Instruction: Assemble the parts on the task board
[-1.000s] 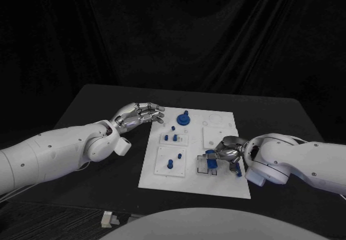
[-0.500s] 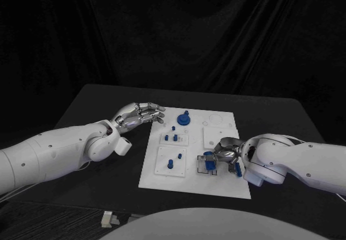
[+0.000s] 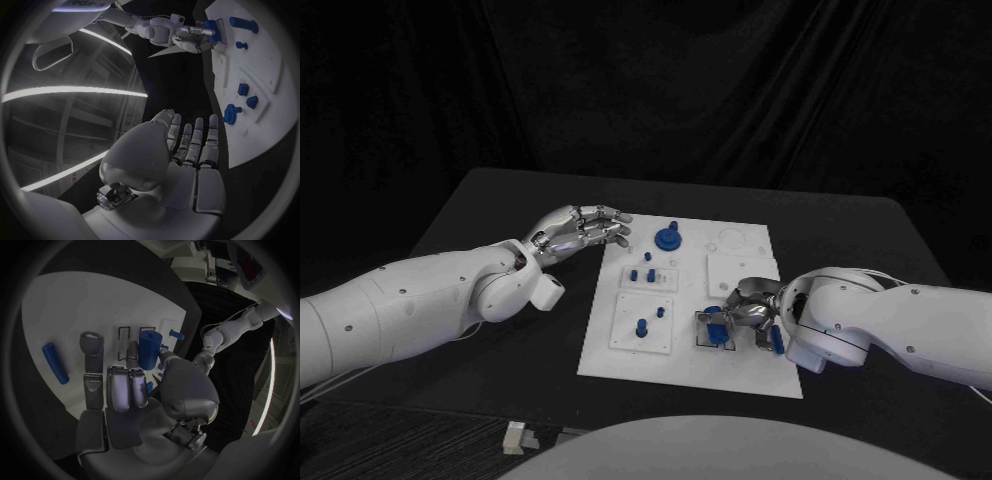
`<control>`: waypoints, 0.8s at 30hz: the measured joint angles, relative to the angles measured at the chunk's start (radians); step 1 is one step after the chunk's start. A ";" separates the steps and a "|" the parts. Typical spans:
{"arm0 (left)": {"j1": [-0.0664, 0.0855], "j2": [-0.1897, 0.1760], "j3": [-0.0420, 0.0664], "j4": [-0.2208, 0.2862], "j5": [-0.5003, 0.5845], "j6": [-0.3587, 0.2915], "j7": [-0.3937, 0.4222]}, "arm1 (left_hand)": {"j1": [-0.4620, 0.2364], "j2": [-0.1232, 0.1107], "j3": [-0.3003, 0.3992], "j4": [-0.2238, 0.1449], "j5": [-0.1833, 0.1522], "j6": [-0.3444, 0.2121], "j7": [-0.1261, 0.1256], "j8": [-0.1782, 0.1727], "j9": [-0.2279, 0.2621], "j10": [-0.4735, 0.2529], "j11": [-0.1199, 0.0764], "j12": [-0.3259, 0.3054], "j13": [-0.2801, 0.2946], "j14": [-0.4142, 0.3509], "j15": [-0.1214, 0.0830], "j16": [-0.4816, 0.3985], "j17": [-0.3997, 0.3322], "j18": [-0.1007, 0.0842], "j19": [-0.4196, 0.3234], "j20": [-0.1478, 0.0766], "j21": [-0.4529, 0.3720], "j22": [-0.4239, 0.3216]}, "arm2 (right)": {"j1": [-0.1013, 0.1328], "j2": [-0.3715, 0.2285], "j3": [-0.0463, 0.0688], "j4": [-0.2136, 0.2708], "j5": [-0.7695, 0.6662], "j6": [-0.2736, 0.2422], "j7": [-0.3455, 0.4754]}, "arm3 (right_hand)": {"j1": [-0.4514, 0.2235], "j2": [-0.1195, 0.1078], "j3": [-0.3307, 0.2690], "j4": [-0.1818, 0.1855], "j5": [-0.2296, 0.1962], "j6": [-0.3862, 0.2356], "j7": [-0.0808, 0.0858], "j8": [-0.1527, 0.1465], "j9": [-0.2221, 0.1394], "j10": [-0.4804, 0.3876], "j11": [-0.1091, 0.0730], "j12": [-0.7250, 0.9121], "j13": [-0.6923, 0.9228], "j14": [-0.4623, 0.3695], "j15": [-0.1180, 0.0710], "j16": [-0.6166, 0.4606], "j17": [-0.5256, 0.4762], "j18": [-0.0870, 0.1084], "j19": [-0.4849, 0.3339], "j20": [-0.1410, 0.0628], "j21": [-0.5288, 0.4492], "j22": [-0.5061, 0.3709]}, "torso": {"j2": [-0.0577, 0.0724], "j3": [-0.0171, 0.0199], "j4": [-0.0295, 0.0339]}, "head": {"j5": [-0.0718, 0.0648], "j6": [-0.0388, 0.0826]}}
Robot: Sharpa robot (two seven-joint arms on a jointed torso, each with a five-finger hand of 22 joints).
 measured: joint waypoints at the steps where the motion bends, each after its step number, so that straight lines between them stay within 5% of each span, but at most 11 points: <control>1: 0.000 0.000 0.000 0.000 0.000 0.000 0.000 | 0.000 0.000 0.000 0.000 0.000 0.000 0.000 0.000 0.000 0.000 0.000 0.000 0.000 0.000 0.000 0.000 0.000 0.000 0.000 0.000 0.000 0.000 | 0.000 0.002 0.000 0.000 0.000 0.004 -0.001 | 0.000 0.000 -0.003 0.001 -0.009 0.000 0.000 0.000 -0.001 0.000 0.000 0.000 0.000 0.000 0.000 0.000 0.000 0.000 0.000 0.000 0.000 0.000 | 0.000 0.0001 0.0000 | 0.000 0.000; 7: 0.000 0.001 0.000 -0.001 0.000 0.002 -0.001 | 0.000 0.000 0.003 -0.003 0.000 0.000 0.000 0.000 0.000 0.000 0.000 0.000 0.000 0.000 0.000 0.000 0.000 0.000 0.000 0.000 0.000 0.000 | -0.001 0.004 0.001 -0.004 -0.002 0.015 -0.004 | -0.011 0.003 -0.033 0.017 -0.064 -0.004 0.004 0.010 -0.006 -0.004 0.004 0.000 0.000 0.000 0.000 0.000 0.000 0.000 0.000 0.000 -0.010 0.000 | 0.000 0.0001 -0.0001 | 0.001 0.000; 24: 0.000 0.001 0.000 -0.001 0.000 0.006 -0.005 | 0.000 0.000 0.003 -0.003 0.000 0.000 0.000 0.000 -0.001 0.000 0.000 0.000 -0.001 -0.004 0.004 0.000 0.000 0.000 0.000 0.000 0.000 0.000 | -0.001 0.005 0.002 -0.006 -0.004 0.023 -0.006 | -0.039 0.018 -0.082 0.064 -0.109 -0.011 0.004 0.021 -0.011 -0.001 0.006 0.000 0.000 -0.001 0.006 0.000 0.000 0.000 -0.004 0.004 -0.029 0.000 | 0.000 0.0007 -0.0001 | 0.000 0.000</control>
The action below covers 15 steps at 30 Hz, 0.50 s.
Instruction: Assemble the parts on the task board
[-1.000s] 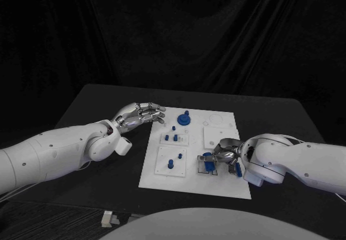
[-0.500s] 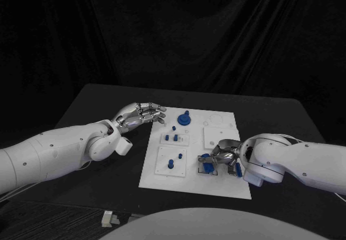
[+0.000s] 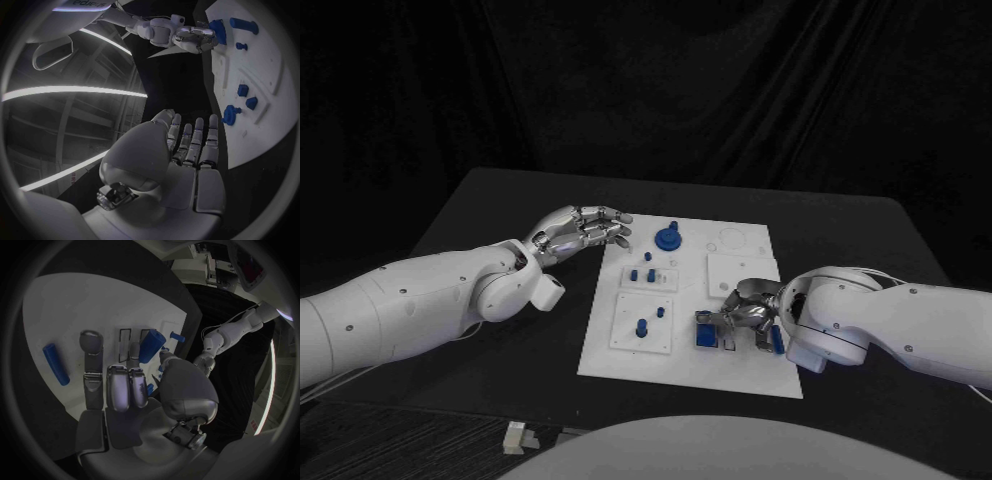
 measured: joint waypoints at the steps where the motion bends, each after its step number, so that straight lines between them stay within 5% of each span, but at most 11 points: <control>1: 0.000 0.000 0.000 0.000 0.000 0.000 0.000 | 0.000 0.000 0.000 0.000 0.000 0.000 0.000 0.000 0.000 0.000 0.000 0.000 0.000 0.000 0.000 0.000 0.000 0.000 0.000 0.000 0.000 0.000 | 0.000 0.000 0.000 0.000 0.000 0.000 0.000 | 0.000 0.000 0.000 0.000 0.000 0.000 0.000 0.000 0.000 0.000 0.000 0.000 0.000 0.000 0.000 0.000 0.000 0.000 0.000 0.000 0.000 0.000 | 0.000 0.0000 0.0001 | 0.000 0.000; 15: 0.000 -0.001 0.000 0.002 0.000 0.003 -0.005 | 0.000 0.000 0.006 -0.001 0.000 0.000 0.000 0.000 0.000 0.003 0.003 0.000 0.000 0.000 0.000 0.000 0.000 0.000 0.000 0.000 0.000 0.000 | 0.000 -0.016 -0.001 0.010 0.001 -0.014 0.005 | -0.051 0.020 -0.060 0.012 0.005 -0.009 -0.002 0.027 0.012 0.000 0.000 0.000 0.000 0.000 0.000 0.000 0.000 0.000 0.000 0.000 0.000 0.000 | 0.001 -0.0003 0.0001 | 0.005 0.000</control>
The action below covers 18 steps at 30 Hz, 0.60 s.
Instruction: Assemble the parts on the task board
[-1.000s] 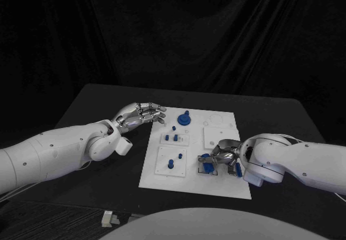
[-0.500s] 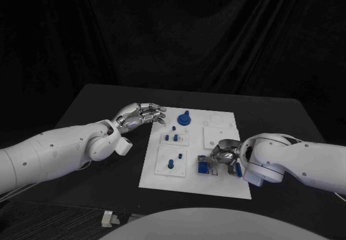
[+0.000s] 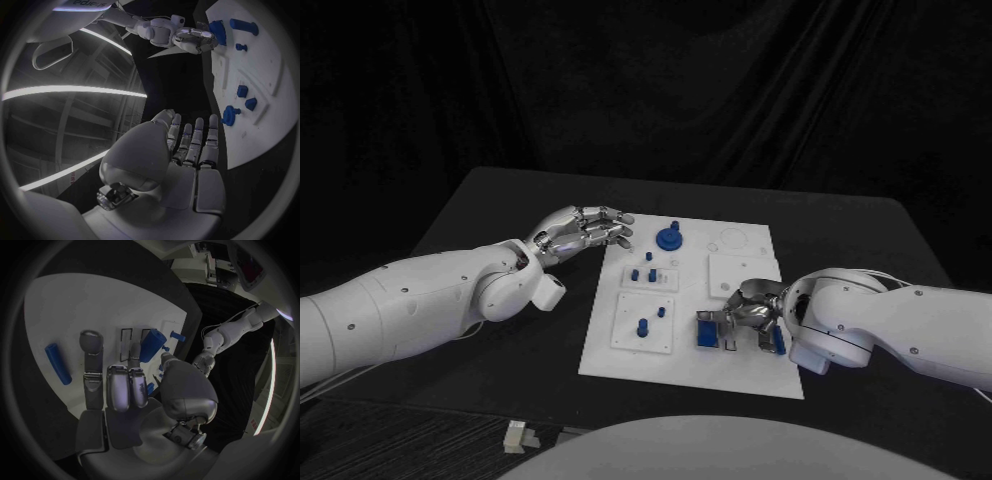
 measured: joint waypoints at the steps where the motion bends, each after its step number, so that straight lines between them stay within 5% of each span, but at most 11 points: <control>1: 0.000 -0.001 0.000 0.000 0.000 0.000 0.000 | 0.000 0.000 0.000 -0.001 0.000 0.000 0.000 0.000 0.000 0.000 0.000 0.000 0.000 0.000 0.000 0.000 0.000 0.000 0.000 0.000 0.000 0.000 | 0.000 -0.006 0.000 0.003 0.000 -0.005 0.002 | 0.000 0.000 -0.004 -0.001 0.008 -0.002 -0.001 0.002 0.001 0.000 0.000 0.000 0.000 0.000 0.000 0.000 0.000 0.000 0.000 0.000 0.000 0.000 | 0.000 0.0001 -0.0001 | 0.000 0.000; 9: 0.000 -0.003 0.000 0.001 0.000 0.000 -0.002 | 0.000 0.000 0.000 0.000 0.000 0.000 0.000 0.000 0.000 0.000 0.000 0.000 0.000 0.000 0.000 0.000 0.000 0.000 0.000 0.000 0.000 0.000 | 0.003 -0.074 -0.001 0.068 -0.012 -0.065 0.059 | 0.091 0.002 -0.044 -0.020 0.076 -0.020 -0.005 0.056 0.031 0.000 0.000 0.000 0.001 0.000 0.000 0.005 0.000 0.000 0.000 0.000 0.042 0.000 | -0.001 0.0004 0.0007 | 0.002 0.000; 18: 0.000 -0.003 0.000 0.000 0.000 0.000 -0.003 | 0.000 0.000 0.000 0.000 0.000 0.000 0.000 0.000 0.000 0.000 0.000 0.000 0.000 0.004 0.004 0.000 0.001 0.000 0.000 0.000 0.000 0.000 | 0.026 -0.122 0.001 0.124 -0.091 -0.114 0.152 | 0.163 0.002 -0.074 -0.024 0.068 -0.034 -0.012 0.102 0.062 0.000 0.000 0.000 0.001 0.000 0.000 0.012 0.000 0.000 0.000 0.000 0.053 0.000 | -0.001 -0.0004 -0.0006 | -0.001 0.000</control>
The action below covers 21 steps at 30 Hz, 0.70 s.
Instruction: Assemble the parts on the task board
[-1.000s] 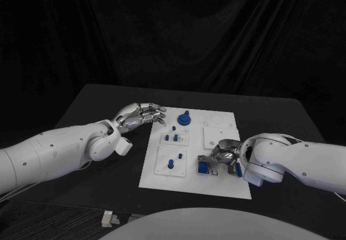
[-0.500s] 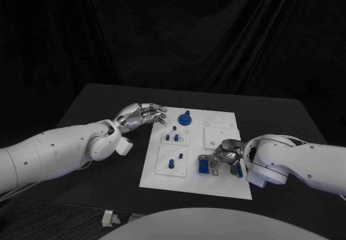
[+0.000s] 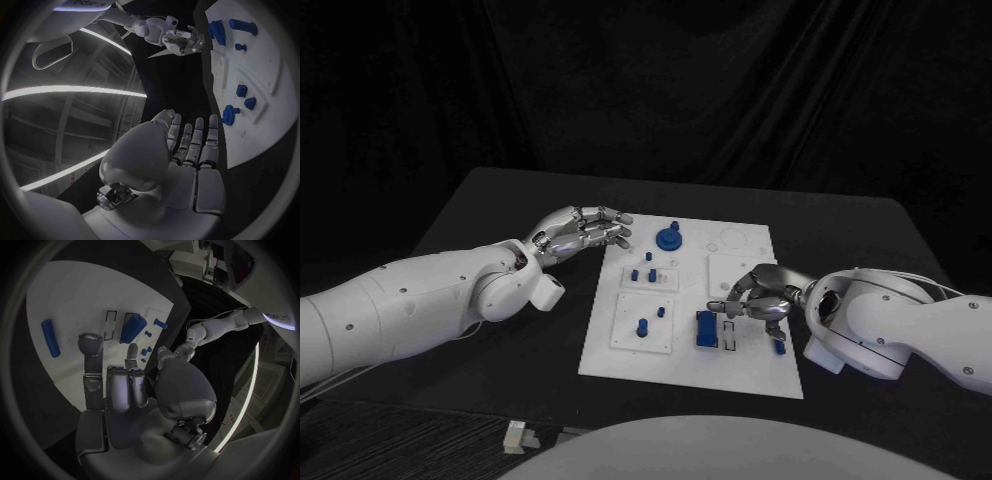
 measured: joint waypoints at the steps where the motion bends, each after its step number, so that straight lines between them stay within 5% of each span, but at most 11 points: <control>1: 0.000 0.000 0.000 0.000 0.000 0.000 0.000 | 0.000 0.000 0.000 0.000 0.000 0.000 0.000 0.000 0.000 0.000 0.000 0.000 -0.001 0.000 0.000 0.000 0.000 0.000 0.000 0.000 0.000 0.000 | 0.000 0.000 0.000 0.000 -0.006 0.000 0.005 | 0.001 0.001 -0.005 0.002 -0.005 0.000 0.000 0.008 0.005 0.000 0.000 0.000 0.000 0.000 0.000 0.000 0.000 0.000 0.000 0.000 0.000 0.000 | 0.000 0.0000 0.0001 | 0.000 0.000; 6: 0.000 0.000 0.000 0.000 0.000 0.000 0.000 | 0.000 0.000 0.000 0.000 0.000 0.000 0.000 0.000 0.000 0.000 0.000 0.000 -0.001 0.000 0.000 0.000 0.000 0.000 0.000 0.000 0.000 0.000 | -0.001 0.000 -0.001 0.000 -0.032 0.008 0.019 | 0.046 0.004 -0.039 0.000 -0.008 -0.011 -0.011 0.085 0.075 0.002 -0.010 0.000 0.000 0.000 -0.008 0.000 0.000 0.000 0.004 -0.004 0.000 0.000 | 0.000 0.0001 -0.0009 | 0.004 0.000; 12: 0.000 -0.001 0.000 0.000 0.000 0.001 -0.001 | 0.000 0.000 0.000 0.000 0.000 0.000 0.000 0.000 -0.001 0.000 0.000 0.000 -0.001 0.000 0.000 0.000 0.000 0.000 0.000 0.000 0.000 0.000 | -0.018 0.011 -0.002 -0.008 -0.080 0.034 0.020 | 0.088 0.006 -0.089 -0.012 -0.032 -0.044 -0.034 0.224 0.233 0.002 -0.028 0.000 0.000 0.002 -0.021 0.000 0.000 0.000 0.002 -0.013 0.019 0.000 | 0.000 0.0006 0.0001 | -0.001 0.000; 15: 0.000 -0.001 0.000 0.000 0.000 0.002 -0.001 | 0.000 0.000 0.000 0.000 0.000 0.000 0.000 0.000 -0.001 0.000 0.000 0.000 -0.001 0.000 0.000 0.000 0.000 0.000 0.000 0.000 0.000 0.000 | -0.026 0.020 -0.002 -0.016 -0.109 0.048 0.017 | 0.100 0.006 -0.101 -0.021 -0.033 -0.004 -0.037 0.318 0.306 -0.001 -0.032 0.000 0.000 0.001 -0.025 0.000 0.000 0.000 0.002 -0.020 0.024 0.000 | 0.000 0.0006 0.0001 | 0.000 0.000; 21: -0.001 -0.001 0.000 0.000 0.000 0.003 -0.001 | 0.000 0.000 0.003 -0.003 0.000 0.000 0.000 0.000 -0.001 0.000 0.000 0.000 -0.001 0.000 0.000 0.000 0.000 0.000 -0.003 0.003 0.000 0.000 | -0.037 0.031 -0.002 -0.028 -0.154 0.066 0.010 | 0.129 0.013 -0.107 -0.029 -0.014 0.008 -0.039 0.371 0.353 0.002 -0.035 0.000 0.000 0.003 -0.027 0.000 0.000 0.000 0.002 -0.020 0.027 0.001 | 0.001 0.0006 0.0001 | 0.001 0.000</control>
